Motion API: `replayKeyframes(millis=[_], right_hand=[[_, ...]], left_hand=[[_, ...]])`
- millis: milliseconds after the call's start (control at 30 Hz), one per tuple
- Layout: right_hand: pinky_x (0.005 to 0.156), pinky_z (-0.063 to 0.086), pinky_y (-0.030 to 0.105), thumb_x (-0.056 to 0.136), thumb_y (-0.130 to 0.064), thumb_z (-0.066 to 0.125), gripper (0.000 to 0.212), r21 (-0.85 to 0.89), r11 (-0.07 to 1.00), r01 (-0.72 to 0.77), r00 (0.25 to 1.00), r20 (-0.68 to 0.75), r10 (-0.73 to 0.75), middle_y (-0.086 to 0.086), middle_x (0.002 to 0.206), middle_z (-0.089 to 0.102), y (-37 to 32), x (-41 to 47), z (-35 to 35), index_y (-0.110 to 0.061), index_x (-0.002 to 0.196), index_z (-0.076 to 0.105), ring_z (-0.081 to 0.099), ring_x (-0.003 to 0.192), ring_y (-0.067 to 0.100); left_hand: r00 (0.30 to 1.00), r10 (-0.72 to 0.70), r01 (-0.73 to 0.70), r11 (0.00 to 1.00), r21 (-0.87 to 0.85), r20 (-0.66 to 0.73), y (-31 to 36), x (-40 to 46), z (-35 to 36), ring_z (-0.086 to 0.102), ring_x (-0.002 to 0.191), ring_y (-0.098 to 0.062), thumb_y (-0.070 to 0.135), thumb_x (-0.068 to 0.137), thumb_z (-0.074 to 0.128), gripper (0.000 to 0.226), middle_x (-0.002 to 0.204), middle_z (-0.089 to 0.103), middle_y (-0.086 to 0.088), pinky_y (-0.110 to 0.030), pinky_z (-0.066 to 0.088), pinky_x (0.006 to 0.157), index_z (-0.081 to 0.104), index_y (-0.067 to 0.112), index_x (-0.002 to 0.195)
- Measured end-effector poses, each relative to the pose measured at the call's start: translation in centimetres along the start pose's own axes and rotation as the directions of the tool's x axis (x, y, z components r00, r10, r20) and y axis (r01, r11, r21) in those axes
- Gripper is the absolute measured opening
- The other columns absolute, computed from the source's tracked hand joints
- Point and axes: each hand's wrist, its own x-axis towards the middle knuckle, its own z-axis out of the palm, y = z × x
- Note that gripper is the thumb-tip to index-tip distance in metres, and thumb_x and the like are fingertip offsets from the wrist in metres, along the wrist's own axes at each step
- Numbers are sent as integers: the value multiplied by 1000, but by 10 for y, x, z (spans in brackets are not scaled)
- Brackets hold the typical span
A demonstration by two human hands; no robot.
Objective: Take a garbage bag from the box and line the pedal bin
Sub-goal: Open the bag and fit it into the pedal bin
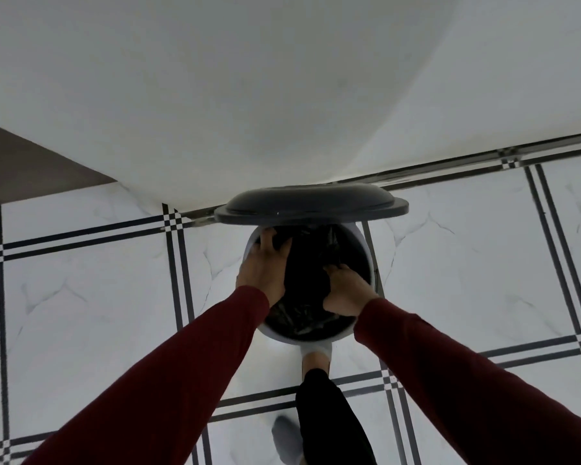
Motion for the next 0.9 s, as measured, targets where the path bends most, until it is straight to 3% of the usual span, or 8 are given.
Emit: replayKeyframes(millis=[133,200,300,367,500,667,800,900], right_hand=[[85,55,33,65,-51,69,47,432,899,-70,994,-50,101,2,97,73,1,-7,-7,-22,102,75,67,93,22],[70,49,27,78,-48,65,35,508,861,-26,945,-269,187,-1,77,71,7,-9,-5,-15,85,76,65,83,23],[67,43,32,84,-31,63,17,-140,990,16,643,-757,-117,-3,81,72,22,-11,0,-22,81,77,57,95,32],[66,47,38,82,-16,62,26,-309,948,80,578,-760,-297,0,89,72,32,-9,-3,-23,104,76,56,93,33],[58,48,37,80,-2,59,67,-355,933,66,679,-669,-303,10,109,57,45,2,-12,-16,144,45,60,84,35],[67,50,45,82,-8,58,78,-361,932,-40,813,-553,-180,18,123,45,55,26,-43,-14,154,27,63,89,45],[86,48,41,88,-19,52,61,-302,952,-44,948,-314,-56,18,126,54,54,40,-65,-26,147,39,60,110,41],[81,49,35,92,-14,46,40,-134,990,-47,992,-119,31,13,114,65,54,43,-72,-18,129,61,61,97,31]], left_hand=[[976,83,-73,996,57,-201,-16,-15,0,43,118,-33,8,77,65,83,143,38,-7,-45,60,72,39,28,153],[956,68,-59,997,39,-287,-27,-20,3,45,109,-33,6,71,68,81,131,48,-7,-43,58,63,48,24,148],[930,36,-39,999,2,-366,-38,-28,11,44,104,-36,9,69,72,81,123,50,-8,-44,57,60,52,23,146],[933,5,-24,998,-50,-361,-42,-31,8,44,106,-36,8,72,71,85,130,45,-8,-47,58,64,46,28,150],[971,-53,24,992,-122,-235,-48,-24,-3,56,110,-41,7,71,71,102,139,34,-13,-53,59,81,29,39,158],[993,-112,110,993,-53,-43,-58,12,-28,63,100,-49,12,77,68,91,140,23,-16,-51,55,95,29,30,157],[979,-156,167,983,-76,133,-68,41,-30,57,116,-47,11,85,58,82,145,20,-14,-47,47,108,28,33,158],[957,-204,265,906,-331,207,-76,52,-23,62,114,-38,12,73,58,86,140,52,-18,-37,51,94,40,28,156]])
